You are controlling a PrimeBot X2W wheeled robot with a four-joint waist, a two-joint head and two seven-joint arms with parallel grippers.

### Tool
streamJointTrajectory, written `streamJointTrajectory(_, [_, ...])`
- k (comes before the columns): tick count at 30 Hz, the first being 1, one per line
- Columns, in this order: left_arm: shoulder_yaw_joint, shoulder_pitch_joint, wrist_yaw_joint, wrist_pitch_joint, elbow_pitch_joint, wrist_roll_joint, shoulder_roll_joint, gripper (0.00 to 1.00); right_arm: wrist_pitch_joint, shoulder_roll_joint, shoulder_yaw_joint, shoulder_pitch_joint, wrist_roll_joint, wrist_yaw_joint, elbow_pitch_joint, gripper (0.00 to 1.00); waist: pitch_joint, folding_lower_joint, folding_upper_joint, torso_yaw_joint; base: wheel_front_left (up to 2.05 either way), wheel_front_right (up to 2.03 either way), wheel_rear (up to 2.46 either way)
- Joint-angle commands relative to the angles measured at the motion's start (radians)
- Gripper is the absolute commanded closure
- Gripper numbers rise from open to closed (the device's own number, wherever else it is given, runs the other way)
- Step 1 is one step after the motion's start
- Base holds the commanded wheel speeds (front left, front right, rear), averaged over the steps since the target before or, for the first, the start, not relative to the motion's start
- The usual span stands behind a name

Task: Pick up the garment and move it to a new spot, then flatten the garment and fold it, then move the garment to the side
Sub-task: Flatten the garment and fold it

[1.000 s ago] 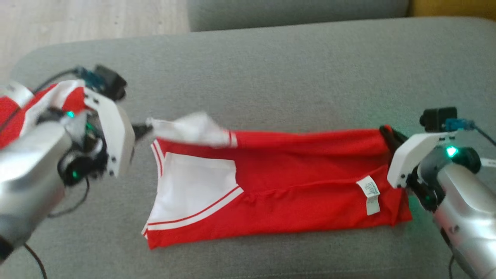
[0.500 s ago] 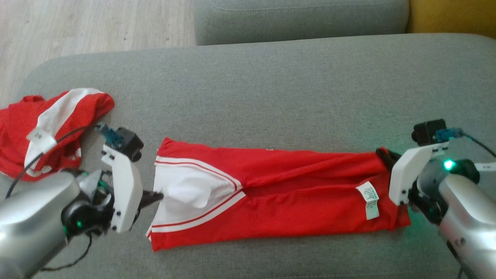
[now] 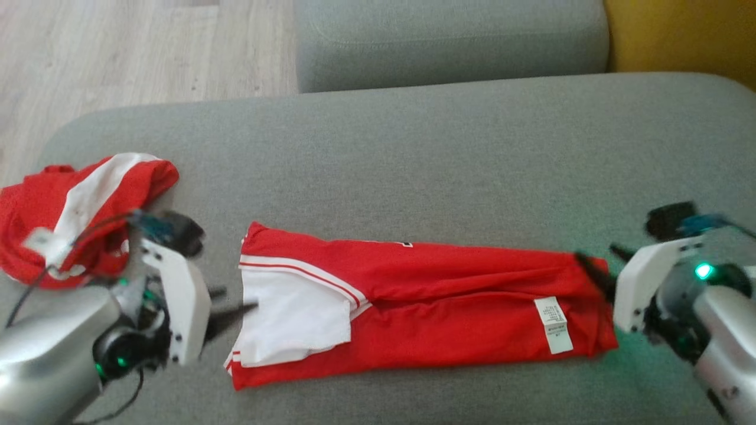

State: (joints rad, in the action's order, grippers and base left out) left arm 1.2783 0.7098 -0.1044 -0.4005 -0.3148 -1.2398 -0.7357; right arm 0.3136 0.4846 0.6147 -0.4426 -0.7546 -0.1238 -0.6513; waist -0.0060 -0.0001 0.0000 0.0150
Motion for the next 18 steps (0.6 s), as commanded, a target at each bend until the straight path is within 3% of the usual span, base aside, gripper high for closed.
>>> streamJointTrajectory(1, [-0.070, 0.049, 0.014, 0.044, 0.018, 0.018, -0.048, 0.00, -0.032, 0.023, -0.025, -0.003, 0.011, -0.007, 0.039, 0.00, -0.005, 0.0001, 0.0000, 0.002, 0.00, 0.00, 0.00])
streamJointTrajectory(4, [-0.118, 0.035, 0.086, 0.201, 0.039, 0.067, -0.054, 0.00, -0.150, 0.005, -0.152, 0.028, 0.036, -0.007, 0.082, 0.00, -0.013, 0.0001, 0.0000, 0.007, 0.00, 0.00, 0.00])
streamJointTrajectory(11, [-0.252, -0.096, 0.347, 0.603, 0.112, 0.126, -0.038, 0.00, -0.408, -0.158, -0.473, 0.171, 0.171, -0.007, 0.160, 0.00, -0.025, 0.0001, 0.0000, 0.023, 0.00, 0.00, 0.00])
streamJointTrajectory(14, [-0.324, -0.175, 0.441, 0.658, 0.162, 0.174, -0.014, 0.00, -0.453, -0.240, -0.563, 0.243, 0.234, -0.007, 0.207, 0.00, -0.027, 0.0001, 0.0000, 0.030, 0.00, 0.00, 0.00])
streamJointTrajectory(18, [-0.540, -0.329, 0.547, 0.662, 0.280, 0.345, 0.068, 0.00, -0.456, -0.319, -0.634, 0.327, 0.319, -0.007, 0.259, 0.00, -0.027, 0.0001, 0.0000, 0.036, 0.00, 0.00, 0.00])
